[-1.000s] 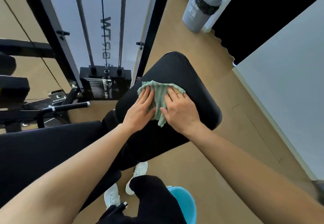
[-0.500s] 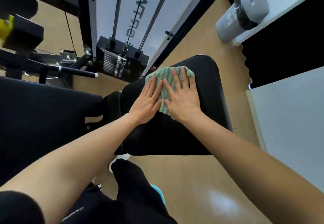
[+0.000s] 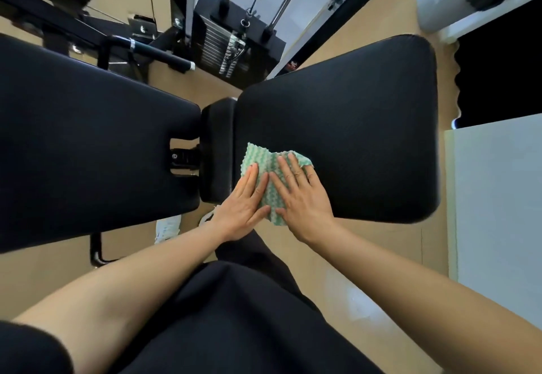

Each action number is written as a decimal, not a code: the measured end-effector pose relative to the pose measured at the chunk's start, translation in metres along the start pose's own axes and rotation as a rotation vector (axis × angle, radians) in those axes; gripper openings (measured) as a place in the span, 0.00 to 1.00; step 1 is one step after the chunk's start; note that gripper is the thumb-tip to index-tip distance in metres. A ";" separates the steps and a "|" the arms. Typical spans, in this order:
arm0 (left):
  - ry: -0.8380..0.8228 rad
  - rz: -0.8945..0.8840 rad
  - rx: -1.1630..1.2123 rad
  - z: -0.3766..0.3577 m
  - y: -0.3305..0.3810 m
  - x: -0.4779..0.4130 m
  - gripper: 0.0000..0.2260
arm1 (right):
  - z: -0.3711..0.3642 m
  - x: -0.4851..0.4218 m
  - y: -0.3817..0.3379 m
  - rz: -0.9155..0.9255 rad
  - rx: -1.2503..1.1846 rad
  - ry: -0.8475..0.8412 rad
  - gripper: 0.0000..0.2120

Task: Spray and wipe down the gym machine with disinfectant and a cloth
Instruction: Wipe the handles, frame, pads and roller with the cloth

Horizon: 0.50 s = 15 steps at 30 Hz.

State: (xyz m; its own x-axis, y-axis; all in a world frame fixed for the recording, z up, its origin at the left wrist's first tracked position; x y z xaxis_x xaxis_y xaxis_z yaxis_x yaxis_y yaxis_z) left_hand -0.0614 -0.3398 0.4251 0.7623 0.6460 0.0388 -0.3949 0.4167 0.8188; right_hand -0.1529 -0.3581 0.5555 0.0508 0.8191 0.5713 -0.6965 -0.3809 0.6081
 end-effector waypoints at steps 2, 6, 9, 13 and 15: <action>0.017 0.025 0.046 0.006 -0.002 -0.010 0.35 | 0.008 -0.010 0.011 0.004 -0.029 0.002 0.38; 0.096 0.072 0.087 0.049 -0.020 -0.060 0.34 | 0.037 -0.057 0.050 -0.066 -0.041 0.005 0.37; 0.128 0.056 0.097 0.097 -0.031 -0.114 0.34 | 0.062 -0.096 0.088 -0.137 -0.045 0.039 0.36; 0.131 0.035 0.092 0.127 -0.047 -0.154 0.33 | 0.078 -0.130 0.112 -0.208 -0.043 0.052 0.37; 0.146 0.040 0.100 0.123 -0.051 -0.149 0.33 | 0.077 -0.135 0.104 -0.227 -0.027 0.066 0.37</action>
State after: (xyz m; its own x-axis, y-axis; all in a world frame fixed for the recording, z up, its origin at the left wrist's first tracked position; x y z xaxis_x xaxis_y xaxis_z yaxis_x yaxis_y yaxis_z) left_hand -0.0922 -0.5363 0.4484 0.6615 0.7500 -0.0052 -0.3646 0.3276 0.8717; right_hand -0.1774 -0.5415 0.5840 0.1621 0.9091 0.3838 -0.6914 -0.1729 0.7015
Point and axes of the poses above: each hand's wrist, its own x-axis away from the middle knuckle, its own z-axis out of the back of the hand, y = z × x, the point moved 7 cm from there along -x, towards the middle knuckle, and after that the axes turned 10 degrees about -z, right-handed, at the moved point
